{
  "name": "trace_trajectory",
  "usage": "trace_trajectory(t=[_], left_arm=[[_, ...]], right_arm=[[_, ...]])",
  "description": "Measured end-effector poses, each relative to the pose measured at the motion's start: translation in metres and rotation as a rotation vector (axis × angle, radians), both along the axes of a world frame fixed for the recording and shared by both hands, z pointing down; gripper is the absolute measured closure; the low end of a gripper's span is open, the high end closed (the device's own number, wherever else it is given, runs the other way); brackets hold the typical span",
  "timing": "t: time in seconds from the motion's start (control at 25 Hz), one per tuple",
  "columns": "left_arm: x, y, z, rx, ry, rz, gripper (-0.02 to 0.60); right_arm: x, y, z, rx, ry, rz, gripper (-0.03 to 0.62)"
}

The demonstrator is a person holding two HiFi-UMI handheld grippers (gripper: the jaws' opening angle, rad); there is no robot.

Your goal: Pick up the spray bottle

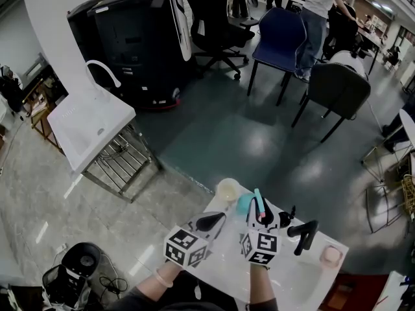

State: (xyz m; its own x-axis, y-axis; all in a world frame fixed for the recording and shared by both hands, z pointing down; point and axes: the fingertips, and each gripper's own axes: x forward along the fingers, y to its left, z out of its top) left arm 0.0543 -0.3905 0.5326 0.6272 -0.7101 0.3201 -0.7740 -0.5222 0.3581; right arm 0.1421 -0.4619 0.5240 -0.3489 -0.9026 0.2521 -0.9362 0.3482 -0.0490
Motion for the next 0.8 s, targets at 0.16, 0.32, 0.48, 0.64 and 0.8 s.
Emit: trace_trajectory(t=[0.16, 0.32, 0.48, 0.64, 0.8], left_arm=[[-0.004, 0.004, -0.001, 0.003, 0.003, 0.002, 0.577], [-0.005, 0.007, -0.005, 0.012, 0.009, 0.009, 0.577], [-0.001, 0.013, -0.009, 0.022, 0.016, 0.024, 0.577], [0.002, 0.021, -0.011, 0.031, 0.022, 0.042, 0.577], [0.007, 0.029, -0.014, 0.04, 0.026, 0.064, 0.577]], right_arm=[[0.001, 0.004, -0.006, 0.018, 0.002, 0.01, 0.505], [0.003, 0.01, -0.018, 0.05, 0.011, 0.023, 0.507], [0.008, 0.02, -0.035, 0.102, 0.032, 0.03, 0.508], [0.005, 0.031, -0.047, 0.137, 0.056, 0.014, 0.51], [0.007, 0.044, -0.057, 0.144, 0.048, 0.018, 0.51]])
